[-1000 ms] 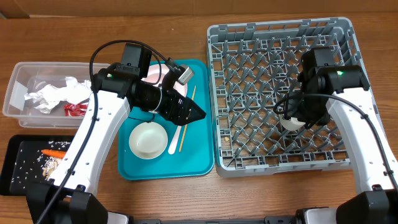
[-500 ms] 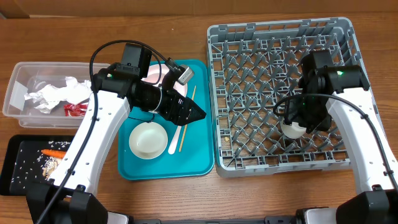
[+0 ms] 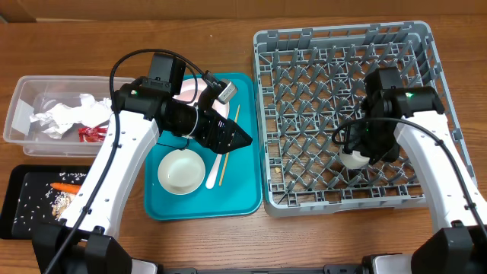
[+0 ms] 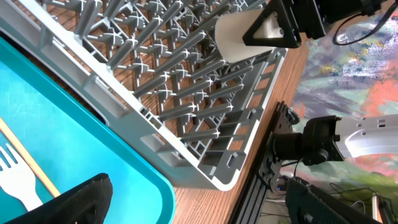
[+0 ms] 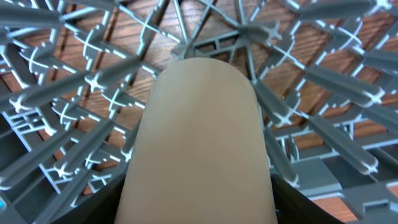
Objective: Sort waste into correct bins and load items into the dishwasher
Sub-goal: 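Lower the white cup upside down into the rack and open the right gripper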
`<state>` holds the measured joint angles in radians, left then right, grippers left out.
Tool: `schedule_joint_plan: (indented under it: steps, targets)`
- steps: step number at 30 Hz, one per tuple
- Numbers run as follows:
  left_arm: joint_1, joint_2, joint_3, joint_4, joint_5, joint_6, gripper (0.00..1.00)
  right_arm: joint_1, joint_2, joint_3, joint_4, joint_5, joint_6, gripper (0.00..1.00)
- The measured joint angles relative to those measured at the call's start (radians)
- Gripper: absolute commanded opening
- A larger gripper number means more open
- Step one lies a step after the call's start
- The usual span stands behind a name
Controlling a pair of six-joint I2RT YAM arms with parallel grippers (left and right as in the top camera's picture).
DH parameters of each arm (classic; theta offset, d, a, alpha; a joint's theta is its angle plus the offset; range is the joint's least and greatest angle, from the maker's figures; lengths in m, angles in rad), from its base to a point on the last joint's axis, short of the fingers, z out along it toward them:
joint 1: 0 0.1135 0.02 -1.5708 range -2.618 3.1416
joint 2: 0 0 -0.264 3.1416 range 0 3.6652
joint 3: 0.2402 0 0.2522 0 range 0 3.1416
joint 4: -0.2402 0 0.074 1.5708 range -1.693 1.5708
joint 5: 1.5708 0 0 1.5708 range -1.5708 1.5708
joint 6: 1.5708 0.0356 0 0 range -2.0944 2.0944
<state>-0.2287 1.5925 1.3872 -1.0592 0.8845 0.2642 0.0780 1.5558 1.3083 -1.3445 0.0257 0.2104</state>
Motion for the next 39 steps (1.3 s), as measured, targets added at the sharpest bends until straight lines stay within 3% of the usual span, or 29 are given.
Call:
schedule_joint_plan:
  steps: [9,14,27,32,33,37,39]
  targets:
    - [0.000,0.000,0.000,0.000,0.000,0.000,0.95,0.000,0.000,-0.046,0.016,-0.004,0.014,0.09]
    - [0.000,0.000,0.000,0.000,0.000,0.000,0.95,0.000,0.000,-0.046,0.015,-0.004,0.018,0.04]
    - [0.000,0.000,0.000,-0.011,0.000,0.000,0.95,0.000,0.000,-0.048,-0.010,-0.003,0.021,0.04]
    - [0.000,0.000,0.000,-0.011,0.000,0.000,0.96,0.000,0.000,-0.048,-0.019,-0.019,0.021,0.50]
    - [0.000,0.000,0.000,-0.012,0.000,0.000,0.96,0.000,0.000,-0.048,-0.019,-0.021,0.022,0.53]
    - [0.000,0.000,0.000,-0.011,0.000,0.000,0.96,0.000,0.000,-0.048,-0.018,-0.022,0.025,0.87]
    - [0.000,0.000,0.000,-0.011,0.000,0.000,0.96,0.000,0.000,-0.048,-0.018,-0.022,0.019,0.90]
